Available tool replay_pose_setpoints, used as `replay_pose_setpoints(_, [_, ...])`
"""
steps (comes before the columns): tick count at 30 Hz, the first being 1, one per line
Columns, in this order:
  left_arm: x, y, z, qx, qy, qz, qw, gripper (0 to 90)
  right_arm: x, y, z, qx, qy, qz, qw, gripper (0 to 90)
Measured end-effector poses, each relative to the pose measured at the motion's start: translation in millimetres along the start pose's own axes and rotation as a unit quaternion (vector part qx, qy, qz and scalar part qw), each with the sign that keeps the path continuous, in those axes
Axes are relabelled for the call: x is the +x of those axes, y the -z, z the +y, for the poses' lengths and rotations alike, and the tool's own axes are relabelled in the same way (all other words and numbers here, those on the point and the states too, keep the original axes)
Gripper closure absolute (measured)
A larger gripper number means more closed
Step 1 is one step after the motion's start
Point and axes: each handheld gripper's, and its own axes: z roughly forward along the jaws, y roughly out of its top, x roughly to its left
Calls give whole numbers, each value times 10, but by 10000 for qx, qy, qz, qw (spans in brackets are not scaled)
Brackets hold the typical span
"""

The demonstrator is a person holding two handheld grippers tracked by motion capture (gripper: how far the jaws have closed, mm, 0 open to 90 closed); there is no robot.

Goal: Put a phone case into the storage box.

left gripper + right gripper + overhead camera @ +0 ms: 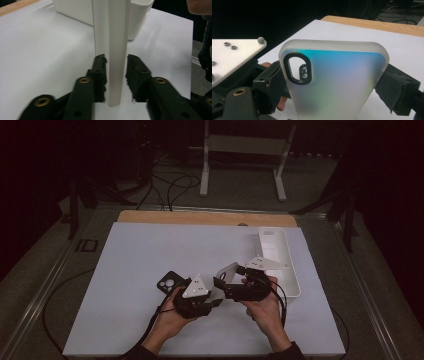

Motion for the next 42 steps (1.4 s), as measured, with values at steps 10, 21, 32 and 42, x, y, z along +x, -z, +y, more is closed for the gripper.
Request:
replay_pose_setpoints(10, [84, 197, -88, -110, 147, 557, 9983, 357, -32, 6, 16, 13, -19, -28, 10000, 163])
replay_pose_setpoints(21, [292, 572, -334, -360, 612, 1241, 9897, 147, -40, -6, 34, 39, 82, -77, 9999, 162])
replay_pose_setpoints(32, [412, 878, -601, -478, 766, 2008, 9755, 5, -92, 27, 60, 17, 118, -172, 9998, 162])
replay_pose_setpoints(42, [432, 1113, -878, -493, 818, 2689, 9584, 3, -167, 69, 97, -20, 115, -330, 9994, 163])
